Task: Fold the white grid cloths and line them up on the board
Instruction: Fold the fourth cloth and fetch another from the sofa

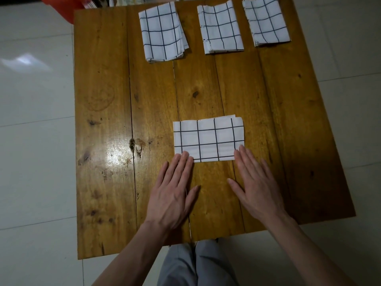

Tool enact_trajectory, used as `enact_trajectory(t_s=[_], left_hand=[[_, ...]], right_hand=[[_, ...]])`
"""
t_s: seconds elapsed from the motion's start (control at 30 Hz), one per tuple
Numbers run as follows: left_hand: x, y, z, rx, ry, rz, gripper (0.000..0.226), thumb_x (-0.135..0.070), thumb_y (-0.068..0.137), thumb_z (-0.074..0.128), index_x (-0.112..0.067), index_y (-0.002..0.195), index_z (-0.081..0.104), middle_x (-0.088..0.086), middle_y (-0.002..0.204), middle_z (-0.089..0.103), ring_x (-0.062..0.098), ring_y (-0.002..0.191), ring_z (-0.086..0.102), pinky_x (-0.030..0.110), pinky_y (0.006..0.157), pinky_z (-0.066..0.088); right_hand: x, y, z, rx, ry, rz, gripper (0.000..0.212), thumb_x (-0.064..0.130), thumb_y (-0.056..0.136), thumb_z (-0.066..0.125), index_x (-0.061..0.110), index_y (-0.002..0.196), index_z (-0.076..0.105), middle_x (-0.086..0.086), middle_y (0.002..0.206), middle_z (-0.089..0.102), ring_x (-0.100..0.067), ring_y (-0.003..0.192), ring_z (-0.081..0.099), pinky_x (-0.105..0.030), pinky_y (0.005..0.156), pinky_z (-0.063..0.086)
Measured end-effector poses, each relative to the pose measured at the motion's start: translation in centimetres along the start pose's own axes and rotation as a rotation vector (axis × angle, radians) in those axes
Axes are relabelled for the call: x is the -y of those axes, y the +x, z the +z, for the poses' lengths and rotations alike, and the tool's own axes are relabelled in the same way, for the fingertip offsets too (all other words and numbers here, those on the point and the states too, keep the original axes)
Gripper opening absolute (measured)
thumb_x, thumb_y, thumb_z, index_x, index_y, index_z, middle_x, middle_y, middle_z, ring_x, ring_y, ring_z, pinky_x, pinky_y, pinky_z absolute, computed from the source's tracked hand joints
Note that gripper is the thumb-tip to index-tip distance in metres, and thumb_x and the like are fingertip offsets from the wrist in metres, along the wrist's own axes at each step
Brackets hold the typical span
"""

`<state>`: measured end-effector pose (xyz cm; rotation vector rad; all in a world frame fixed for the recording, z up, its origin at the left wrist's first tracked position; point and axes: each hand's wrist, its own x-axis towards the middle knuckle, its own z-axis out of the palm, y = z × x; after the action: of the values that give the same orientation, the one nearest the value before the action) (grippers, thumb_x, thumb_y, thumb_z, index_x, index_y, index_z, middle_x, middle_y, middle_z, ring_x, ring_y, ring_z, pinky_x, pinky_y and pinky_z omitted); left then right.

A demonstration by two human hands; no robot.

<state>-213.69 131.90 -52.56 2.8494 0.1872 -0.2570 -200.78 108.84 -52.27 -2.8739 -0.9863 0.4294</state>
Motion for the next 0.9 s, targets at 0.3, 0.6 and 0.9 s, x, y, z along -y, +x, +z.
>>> enact_trajectory(t_s=[0.3, 0.6, 0.9], left_hand=[[-0.1, 0.1, 0.2, -0.029, -0.067, -0.013, 0.064, -0.047, 0.113, 0.023, -0.016, 0.168, 0.015, 0.003, 0.176, 0.010, 0.018, 0.163, 0.001, 0.049, 0.130, 0.011], [-0.2, 1.5, -1.1, -0.049, -0.001, 0.034, 0.062, -0.047, 0.112, 0.027, -0.007, 0.159, 0.035, 0.013, 0.169, 0.031, 0.026, 0.162, 0.014, 0.053, 0.129, 0.018], [-2.2, 3.8, -2.6, -0.179, -0.129, -0.309, 0.050, -0.046, 0.107, 0.049, -0.009, 0.140, 0.046, 0.016, 0.138, 0.050, 0.032, 0.129, 0.046, 0.050, 0.107, 0.046]], right_hand=[[1.5, 0.4, -0.5, -0.121, 0.142, 0.074, 0.064, 0.054, 0.108, 0.026, 0.019, 0.161, 0.034, -0.002, 0.170, 0.029, -0.019, 0.159, 0.018, -0.049, 0.128, 0.016], [3.2, 6.8, -4.4, -0.120, 0.207, 0.029, 0.072, 0.034, 0.100, 0.062, 0.018, 0.162, 0.030, -0.003, 0.163, 0.040, -0.023, 0.151, 0.032, -0.048, 0.123, 0.030], [4.3, 9.2, -7.0, 0.088, 0.272, 0.304, 0.056, 0.041, 0.092, 0.072, 0.025, 0.140, 0.050, -0.001, 0.139, 0.056, -0.025, 0.132, 0.045, -0.042, 0.107, 0.037]])
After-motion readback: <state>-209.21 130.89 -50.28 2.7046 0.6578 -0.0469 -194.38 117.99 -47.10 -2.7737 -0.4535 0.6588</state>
